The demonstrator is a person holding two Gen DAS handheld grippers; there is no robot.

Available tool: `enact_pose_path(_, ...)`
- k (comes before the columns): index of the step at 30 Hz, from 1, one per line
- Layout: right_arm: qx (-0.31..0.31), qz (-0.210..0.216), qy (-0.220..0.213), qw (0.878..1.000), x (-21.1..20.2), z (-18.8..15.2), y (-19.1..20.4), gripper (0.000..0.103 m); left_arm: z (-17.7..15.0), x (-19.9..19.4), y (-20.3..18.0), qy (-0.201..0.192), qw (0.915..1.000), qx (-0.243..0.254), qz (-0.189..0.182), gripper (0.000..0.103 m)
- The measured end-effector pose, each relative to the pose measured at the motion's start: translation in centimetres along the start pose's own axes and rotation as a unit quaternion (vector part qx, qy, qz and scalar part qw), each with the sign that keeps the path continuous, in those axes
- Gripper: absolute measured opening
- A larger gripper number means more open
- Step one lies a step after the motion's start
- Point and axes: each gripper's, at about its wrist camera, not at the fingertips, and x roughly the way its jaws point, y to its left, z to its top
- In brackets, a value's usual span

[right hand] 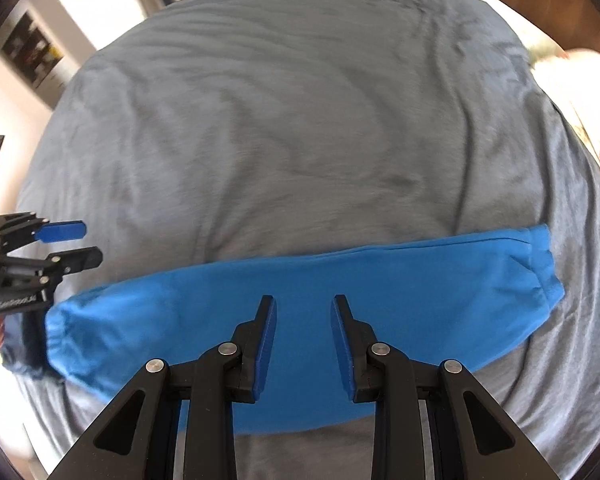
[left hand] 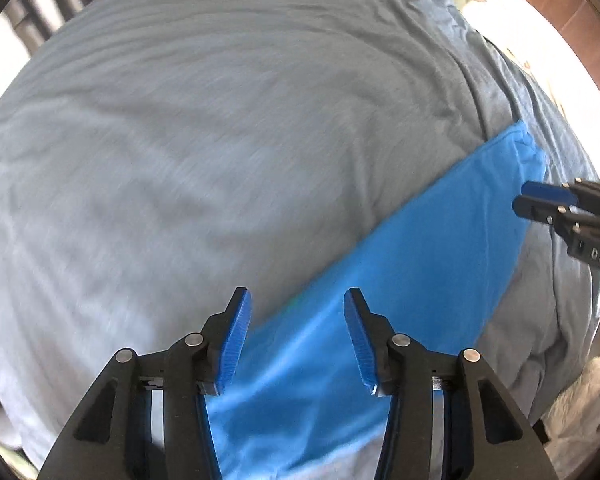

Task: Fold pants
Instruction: 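Move both grippers back over the folded pants, open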

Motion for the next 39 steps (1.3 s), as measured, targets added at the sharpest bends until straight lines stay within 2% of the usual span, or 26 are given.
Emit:
enact_pose_path(6,-0.057,0.039,0.009,0.998,-0.9,-2.6,6.5,0.029,-7.2,-1.5,2.7,0.015,0.9982,-0.055,0.019,0.051)
enact_pose_path(11,-0.078,0.042,0.019,0.996,-0.9,-5.8,10.8,0.029,-11.9,-2.2,5.3,0.009,0.9955,-0.094,0.013,0.055)
enact_pose_path(16,-0.048,0.042,0.042,0.997,-0.3,-9.4,13.6,0.029,-13.9,-0.7,7.0,-0.009,0.9937,-0.111,-0.01,0.056)
enact_pose_path(20,-0.013,0.016,0.038,0.999,0.4,-11.7,14.9,0.029,-14.7,1.4,8.9,-0.017,0.9899,-0.137,-0.031,0.056)
enact_pose_path(25,0.062,-0.012,0.037,0.997,1.6,-13.9,14.9,0.029,-15.9,3.9,9.0,-0.011,0.9831,-0.164,-0.082,0.056)
enact_pose_path(28,0.074,-0.016,0.032,0.997,2.0,-14.9,14.7,0.029,-16.7,4.1,9.0,-0.02,0.9808,-0.168,-0.097,0.056)
enact_pose_path(30,0.067,-0.025,0.034,0.997,2.2,-15.4,14.8,0.029,-16.8,4.2,9.2,-0.028,0.9795,-0.17,-0.105,0.051)
enact_pose_path(31,0.06,-0.03,0.034,0.997,2.4,-15.6,15.0,0.029,-16.8,4.4,9.3,-0.028,0.9782,-0.17,-0.116,0.032)
enact_pose_path(32,0.054,-0.035,0.035,0.997,2.4,-15.7,15.1,0.029,-16.7,4.6,9.4,-0.02,0.9787,-0.17,-0.113,0.027)
enact_pose_path(34,0.05,-0.035,0.038,0.997,2.7,-15.9,15.2,0.029,-16.1,4.3,9.4,-0.016,0.9838,-0.161,-0.076,0.019)
enact_pose_path(35,0.053,-0.032,0.041,0.997,2.9,-15.9,15.3,0.029,-15.7,3.7,9.4,-0.021,0.9872,-0.15,-0.051,0.01)
enact_pose_path(39,0.046,-0.038,0.039,0.997,2.8,-15.6,15.6,0.029,-14.2,2.2,9.6,-0.035,0.9926,-0.114,-0.021,0.01)
